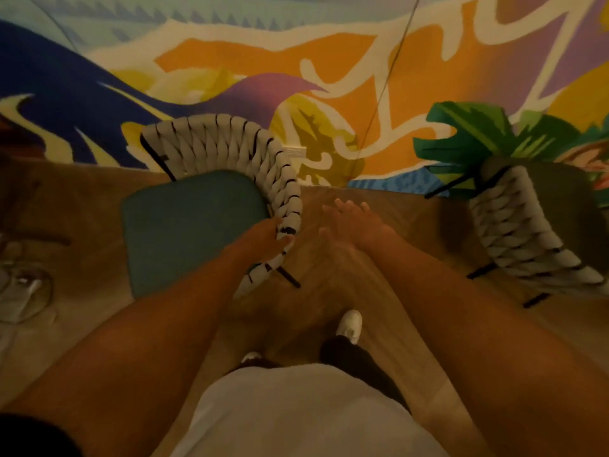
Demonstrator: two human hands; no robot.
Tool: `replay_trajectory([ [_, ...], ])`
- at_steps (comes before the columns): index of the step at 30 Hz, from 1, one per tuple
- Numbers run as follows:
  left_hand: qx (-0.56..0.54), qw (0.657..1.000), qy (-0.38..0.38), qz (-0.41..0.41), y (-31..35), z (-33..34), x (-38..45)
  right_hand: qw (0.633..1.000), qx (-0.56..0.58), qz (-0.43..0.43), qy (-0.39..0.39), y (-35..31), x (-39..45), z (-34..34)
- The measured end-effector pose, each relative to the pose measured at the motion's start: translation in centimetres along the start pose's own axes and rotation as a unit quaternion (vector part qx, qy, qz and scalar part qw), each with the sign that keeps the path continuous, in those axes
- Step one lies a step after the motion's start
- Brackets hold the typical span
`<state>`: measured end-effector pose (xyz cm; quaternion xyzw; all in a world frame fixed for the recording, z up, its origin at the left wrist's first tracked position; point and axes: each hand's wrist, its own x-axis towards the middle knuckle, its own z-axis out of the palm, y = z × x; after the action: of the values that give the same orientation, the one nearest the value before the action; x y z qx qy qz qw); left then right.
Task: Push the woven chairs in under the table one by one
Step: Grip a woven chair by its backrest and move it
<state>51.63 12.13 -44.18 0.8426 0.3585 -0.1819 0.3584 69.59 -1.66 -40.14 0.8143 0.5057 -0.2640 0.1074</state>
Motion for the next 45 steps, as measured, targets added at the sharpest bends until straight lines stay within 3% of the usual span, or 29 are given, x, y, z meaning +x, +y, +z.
replay_trajectory([
  [7,-0.147,0.98,0.027,-0.132,2.7,4.7,3.4,0.986,-0.078,-0.141,-0.053,3.7,5.9,-1.6],
  [13,-0.272,0.933,0.122,-0.199,4.6,6.6,6.1,0.954,-0.147,-0.239,-0.102,3.6,12.1,-2.8],
  [17,-0.301,0.91,0.145,-0.244,4.7,7.4,8.7,0.926,-0.197,-0.299,-0.12,3.1,16.7,-4.0],
  [26,-0.335,0.883,0.106,-0.311,4.1,5.7,13.1,0.849,-0.296,-0.415,-0.143,2.4,24.6,-5.8],
  [31,-0.323,0.87,0.125,-0.35,4.9,4.7,14.9,0.783,-0.368,-0.479,-0.151,1.4,28.5,-7.1],
  [35,-0.338,0.834,0.134,-0.415,5.8,4.9,17.1,0.737,-0.398,-0.518,-0.175,0.1,31.8,-7.7],
  [45,-0.248,0.821,0.101,-0.504,6.7,3.1,22.0,0.561,-0.482,-0.635,-0.224,-3.8,38.5,-9.8],
])
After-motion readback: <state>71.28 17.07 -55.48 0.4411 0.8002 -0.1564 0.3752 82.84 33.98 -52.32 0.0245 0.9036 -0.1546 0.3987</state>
